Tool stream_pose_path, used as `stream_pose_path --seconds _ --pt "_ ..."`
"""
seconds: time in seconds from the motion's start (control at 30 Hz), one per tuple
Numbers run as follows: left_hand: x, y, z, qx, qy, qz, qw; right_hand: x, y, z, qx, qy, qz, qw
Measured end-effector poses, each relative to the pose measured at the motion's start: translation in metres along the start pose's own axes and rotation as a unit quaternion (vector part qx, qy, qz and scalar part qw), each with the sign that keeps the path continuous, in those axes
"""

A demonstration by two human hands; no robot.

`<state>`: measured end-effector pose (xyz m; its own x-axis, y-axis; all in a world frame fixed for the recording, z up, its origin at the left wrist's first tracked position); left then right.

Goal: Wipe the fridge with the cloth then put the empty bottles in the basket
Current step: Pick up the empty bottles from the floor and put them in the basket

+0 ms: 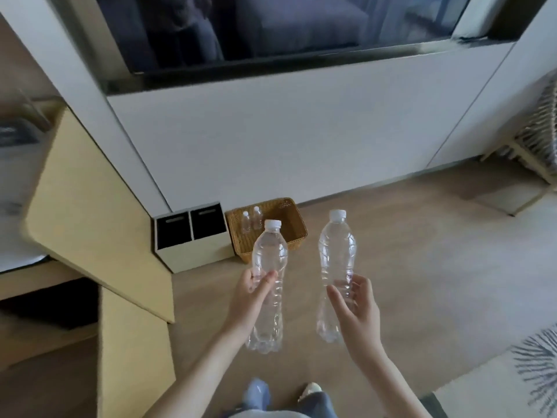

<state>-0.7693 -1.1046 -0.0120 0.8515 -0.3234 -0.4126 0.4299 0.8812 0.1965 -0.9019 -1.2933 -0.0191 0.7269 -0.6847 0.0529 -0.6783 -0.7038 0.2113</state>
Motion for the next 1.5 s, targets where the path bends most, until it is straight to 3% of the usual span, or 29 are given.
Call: stream_pose_path --seconds 0.17,0.47,0.63,0.93,1.17,1.5 --pt "0.025 -0.015 0.022 -0.050 0.017 0.087 0.995 0.074 0.002 -0.003 0.002 0.010 -0.084 0.996" --pt "0.118 -0.019 0.037 -0.081 0.051 0.120 0.988 0.185 -0.047 0.013 -0.023 0.013 -0.170 0.985" --pt "0.205 -0.002 0.041 -0.104 0.049 0.121 0.986 0.261 -0.095 0.029 -0.044 0.013 -0.181 0.982" --pt "0.389 0.017 0.056 -0.106 0.054 0.085 0.989 0.411 -0.186 0.087 -0.020 -0.067 -0.158 0.985" --pt "0.548 0.004 -0.016 -0.067 0.050 0.124 0.989 0.512 -0.259 0.221 -0.035 -0.083 -0.167 0.982" --pt "0.791 -0.075 -0.248 -0.059 0.013 0.103 0.993 0.619 -0.360 0.528 -0.028 -0.023 -0.173 0.984"
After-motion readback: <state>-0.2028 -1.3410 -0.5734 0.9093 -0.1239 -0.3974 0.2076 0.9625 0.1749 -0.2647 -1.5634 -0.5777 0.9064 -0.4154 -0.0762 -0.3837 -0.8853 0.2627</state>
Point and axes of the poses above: each hand's wrist, its own x-axis towards the middle knuckle, its own y-axis out of the back of the hand, z = x × y, the point moved 6 cm from there along x, towards the middle knuckle, and after that the axes turned 7 degrees about y, right-handed, at the moved point
